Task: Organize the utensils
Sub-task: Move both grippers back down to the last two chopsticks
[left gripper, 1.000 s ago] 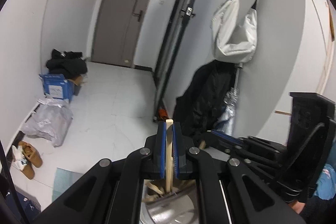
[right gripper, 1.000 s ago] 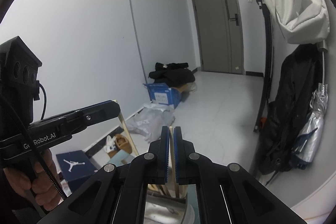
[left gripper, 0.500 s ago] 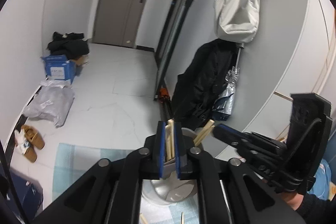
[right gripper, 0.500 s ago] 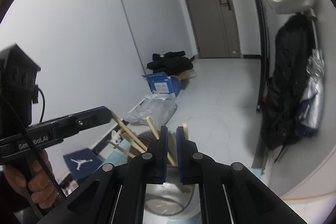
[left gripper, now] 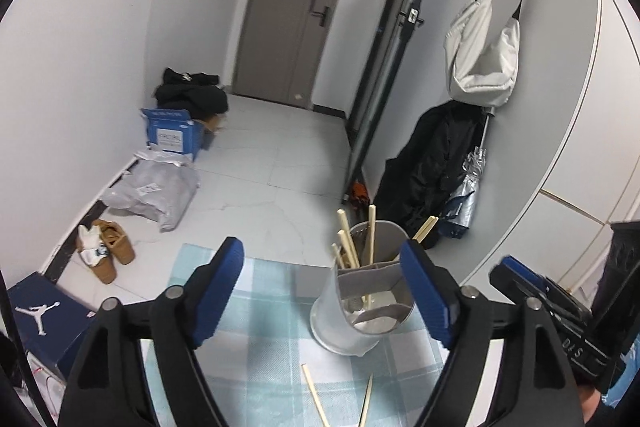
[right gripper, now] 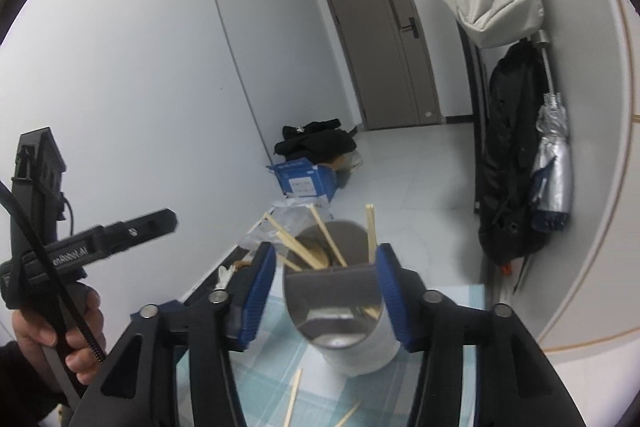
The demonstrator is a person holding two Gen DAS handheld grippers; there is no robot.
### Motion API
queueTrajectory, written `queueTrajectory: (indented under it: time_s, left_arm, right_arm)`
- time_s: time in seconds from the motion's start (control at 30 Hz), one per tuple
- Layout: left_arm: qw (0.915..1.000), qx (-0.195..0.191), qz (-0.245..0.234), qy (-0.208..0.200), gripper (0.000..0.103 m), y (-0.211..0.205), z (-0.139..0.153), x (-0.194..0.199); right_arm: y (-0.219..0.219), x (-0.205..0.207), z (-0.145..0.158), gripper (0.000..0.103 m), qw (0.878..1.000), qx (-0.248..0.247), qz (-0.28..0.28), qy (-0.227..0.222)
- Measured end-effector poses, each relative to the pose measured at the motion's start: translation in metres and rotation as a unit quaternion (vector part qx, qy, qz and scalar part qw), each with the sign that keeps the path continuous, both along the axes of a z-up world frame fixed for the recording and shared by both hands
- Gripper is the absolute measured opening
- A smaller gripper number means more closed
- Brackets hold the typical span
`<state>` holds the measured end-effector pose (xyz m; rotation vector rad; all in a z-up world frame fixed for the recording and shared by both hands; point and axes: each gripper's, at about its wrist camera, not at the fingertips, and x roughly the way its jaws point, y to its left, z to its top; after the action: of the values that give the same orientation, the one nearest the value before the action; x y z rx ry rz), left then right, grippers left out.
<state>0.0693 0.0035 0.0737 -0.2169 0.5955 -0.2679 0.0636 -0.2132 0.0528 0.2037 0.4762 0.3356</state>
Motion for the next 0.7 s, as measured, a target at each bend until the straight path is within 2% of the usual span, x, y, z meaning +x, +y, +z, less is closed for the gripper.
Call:
queueTrajectory:
  time_s: [0.17,0.33,0.4,0.7]
  left_arm:
    - [0.9995,0.005,0.030,-0.012,0.084,0.003,0.000,-0.016]
    - [0.9990,0.008,0.035,-0.028,0.084,0.001,-0.007,-0.033]
    - [0.9988,0.008,0.038,-0.030,0.087,0.003,-0.010,-0.036]
    - [0.9975,0.029,0.058,-0.027,0.094,0.004,-0.035,-0.053]
  right_arm:
    - [-0.001,-0.029,-0.005,0.063,1.000,0.006,-0.018,0.003]
    - [-0.002,-0.051,-0.013,0.073,0.999,0.009,-0.032,0.007]
    - [-0.003,-0.056,-0.018,0.079,0.999,0.013,-0.037,0.012]
    - [0.001,-0.073,-0.049,0.083,0.998,0.011,-0.046,0.037]
